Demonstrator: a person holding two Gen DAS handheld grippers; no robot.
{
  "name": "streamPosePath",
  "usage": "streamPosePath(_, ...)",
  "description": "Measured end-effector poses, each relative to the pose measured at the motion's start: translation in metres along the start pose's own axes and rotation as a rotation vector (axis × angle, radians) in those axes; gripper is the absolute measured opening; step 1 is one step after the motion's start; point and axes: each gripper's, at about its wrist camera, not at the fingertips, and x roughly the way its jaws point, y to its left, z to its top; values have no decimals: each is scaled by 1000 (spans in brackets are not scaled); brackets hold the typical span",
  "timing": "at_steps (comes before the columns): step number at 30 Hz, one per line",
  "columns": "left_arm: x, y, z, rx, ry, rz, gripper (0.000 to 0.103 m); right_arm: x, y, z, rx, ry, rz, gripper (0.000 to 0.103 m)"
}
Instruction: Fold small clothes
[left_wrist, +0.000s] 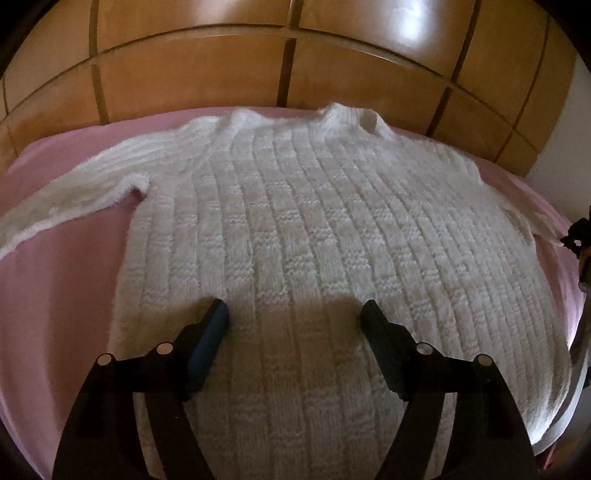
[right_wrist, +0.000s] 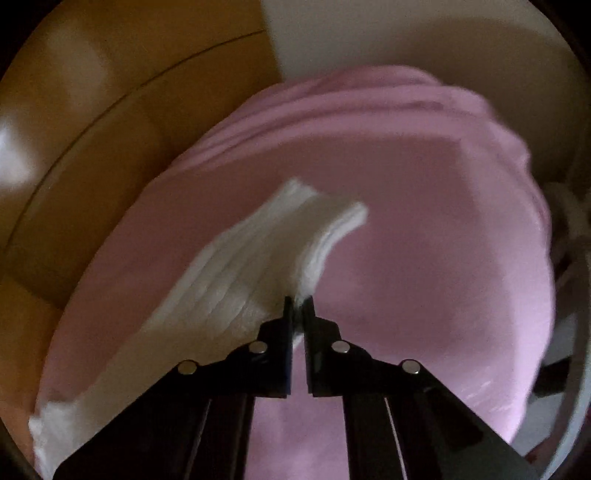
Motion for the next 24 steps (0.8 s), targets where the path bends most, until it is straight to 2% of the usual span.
streamPosePath(3,0,2,-1,-2,-6,-6,74,-37,22,-13,-75,-44,115,4)
streamPosePath(6,1,1,0,-4,-11,-20,76,-75,87,-41,-230,-66,286,4)
streamPosePath(8,1,1,2,-11,-12,-31,76,-92,117,-61,-312,-59,368,4)
streamPosePath(11,-3,3,4,-31,-11,-59,76,-113,177,-100,-423,-12,510,4)
streamPosePath(15,-7,10,9,-85,-12,-115,76,-137,256,-176,-583,76,676,4)
streamPosePath(17,-9,13,14,-114,-10,-156,76,-150,282,-220,-646,112,718,4)
streamPosePath(20,-13,13,23,-140,-19,-198,76,-155,327,-279,-751,220,801,5)
streamPosePath(22,-16,12,29,-138,-31,-217,73,-161,339,-306,-766,263,853,9)
streamPosePath(23,-17,11,32,-141,-34,-226,73,-156,341,-305,-768,267,861,26)
streamPosePath(24,-17,12,34,-145,-37,-231,73,-155,341,-308,-763,268,862,53)
